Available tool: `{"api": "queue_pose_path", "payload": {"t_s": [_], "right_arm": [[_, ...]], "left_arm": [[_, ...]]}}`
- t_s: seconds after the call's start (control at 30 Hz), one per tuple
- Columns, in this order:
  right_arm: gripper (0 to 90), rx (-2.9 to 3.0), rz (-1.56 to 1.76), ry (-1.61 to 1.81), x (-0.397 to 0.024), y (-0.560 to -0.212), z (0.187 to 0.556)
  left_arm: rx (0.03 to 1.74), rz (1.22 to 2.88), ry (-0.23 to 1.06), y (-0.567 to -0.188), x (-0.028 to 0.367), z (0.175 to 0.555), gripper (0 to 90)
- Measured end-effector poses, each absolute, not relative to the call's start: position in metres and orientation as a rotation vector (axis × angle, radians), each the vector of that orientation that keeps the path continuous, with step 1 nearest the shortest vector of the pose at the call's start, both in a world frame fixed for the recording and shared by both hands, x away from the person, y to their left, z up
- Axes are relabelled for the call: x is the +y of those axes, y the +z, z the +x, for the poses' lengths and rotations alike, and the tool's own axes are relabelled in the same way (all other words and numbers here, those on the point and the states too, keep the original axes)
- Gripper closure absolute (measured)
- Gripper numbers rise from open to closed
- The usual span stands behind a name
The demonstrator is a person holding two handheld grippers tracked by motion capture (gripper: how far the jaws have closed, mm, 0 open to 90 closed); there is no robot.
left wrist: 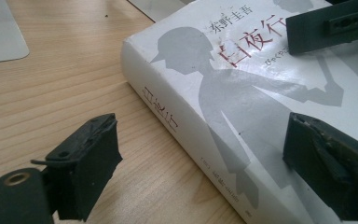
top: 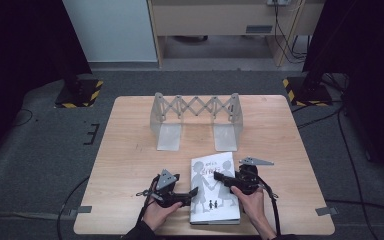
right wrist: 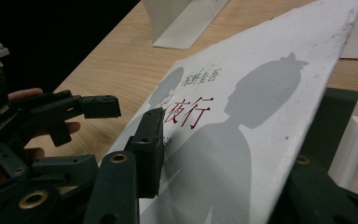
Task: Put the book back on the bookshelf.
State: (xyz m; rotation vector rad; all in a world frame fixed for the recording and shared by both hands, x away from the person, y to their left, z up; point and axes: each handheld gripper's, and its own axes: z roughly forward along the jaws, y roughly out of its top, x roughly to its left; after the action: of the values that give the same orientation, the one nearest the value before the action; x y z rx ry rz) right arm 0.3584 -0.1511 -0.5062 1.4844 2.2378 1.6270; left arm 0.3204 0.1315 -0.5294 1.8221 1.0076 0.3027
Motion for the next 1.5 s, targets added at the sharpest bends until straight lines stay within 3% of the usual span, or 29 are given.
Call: {"api": "queue_pose_path", "payload": {"t_s": [0.4,0.77,0.97,1.5], "right_arm": [[69.7,2.183,1.474,1.711,-0.154,-0.495,0.352],[78.0,2.173,1.364,1.837,-0.157,-0.480,0.345],[79.4,2.182,1.321,1.874,-0.159,-0.477,0.343],[80.6,2.173,1.294,1.933,-0.163,-0.478,0.342]], "left_arm": [[1.000,1.780,0.208,-0.528,0.130,0.320,12.5],[0.958,1.745,0.125,-0.528,0.127,0.319,3.8],[0.920,1.735,0.051,-0.531,0.123,0.319,0.0],[0.927,1.661,-0.081,-0.541,0.122,0.322,0.0]]}}
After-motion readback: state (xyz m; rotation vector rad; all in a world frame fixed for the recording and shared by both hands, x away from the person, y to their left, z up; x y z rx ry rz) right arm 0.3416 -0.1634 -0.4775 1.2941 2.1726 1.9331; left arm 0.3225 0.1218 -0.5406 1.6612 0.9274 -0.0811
